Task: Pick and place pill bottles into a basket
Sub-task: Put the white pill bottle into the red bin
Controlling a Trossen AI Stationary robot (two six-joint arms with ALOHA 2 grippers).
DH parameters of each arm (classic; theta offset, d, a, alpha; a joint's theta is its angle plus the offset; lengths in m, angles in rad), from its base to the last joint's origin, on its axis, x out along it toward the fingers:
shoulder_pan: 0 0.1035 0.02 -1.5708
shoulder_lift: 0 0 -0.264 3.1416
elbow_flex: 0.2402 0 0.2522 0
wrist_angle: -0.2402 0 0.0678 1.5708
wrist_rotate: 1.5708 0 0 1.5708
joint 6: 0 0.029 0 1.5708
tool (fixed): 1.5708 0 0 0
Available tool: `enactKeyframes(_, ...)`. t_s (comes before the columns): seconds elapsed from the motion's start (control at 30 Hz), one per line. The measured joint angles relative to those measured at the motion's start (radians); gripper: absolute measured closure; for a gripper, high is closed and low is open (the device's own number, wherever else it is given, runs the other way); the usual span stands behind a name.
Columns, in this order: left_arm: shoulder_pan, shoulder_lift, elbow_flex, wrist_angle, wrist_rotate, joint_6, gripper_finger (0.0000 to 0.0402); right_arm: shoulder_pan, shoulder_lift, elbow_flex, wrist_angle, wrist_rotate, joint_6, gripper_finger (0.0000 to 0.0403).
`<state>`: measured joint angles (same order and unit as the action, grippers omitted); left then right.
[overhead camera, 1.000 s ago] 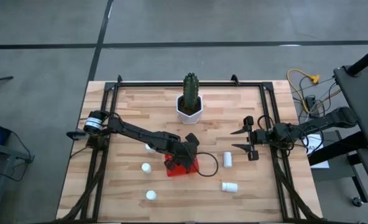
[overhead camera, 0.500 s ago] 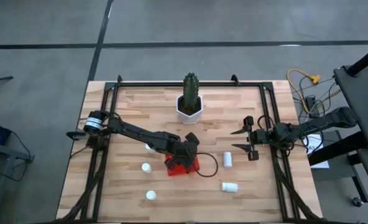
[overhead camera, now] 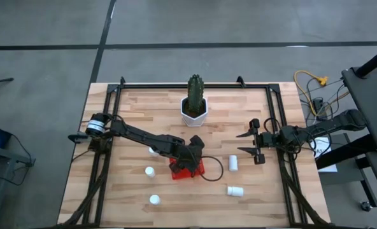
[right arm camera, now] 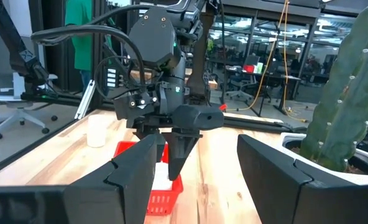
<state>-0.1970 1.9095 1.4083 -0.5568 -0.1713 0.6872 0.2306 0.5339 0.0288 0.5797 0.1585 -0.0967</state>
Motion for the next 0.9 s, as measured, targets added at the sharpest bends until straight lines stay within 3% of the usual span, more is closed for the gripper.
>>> enactKeyframes(0.6, -0.046, -0.009, 0.013, -0.002, -0.067, 0.000, 0.0163, 0.000, 0.000, 0.000, 0.002, 0.000, 0.016, 0.0188)
enactKeyframes(0.7, -0.060, -0.033, 0.011, -0.017, -0.116, -0.001, 0.0163, 0.000, -0.001, 0.000, 0.002, 0.000, 0.019, 0.0188)
enactKeyframes(0.9, -0.081, -0.117, 0.003, -0.018, -0.121, -0.083, 0.0163, 0.000, -0.002, 0.000, 0.002, 0.025, 0.038, 0.0188)
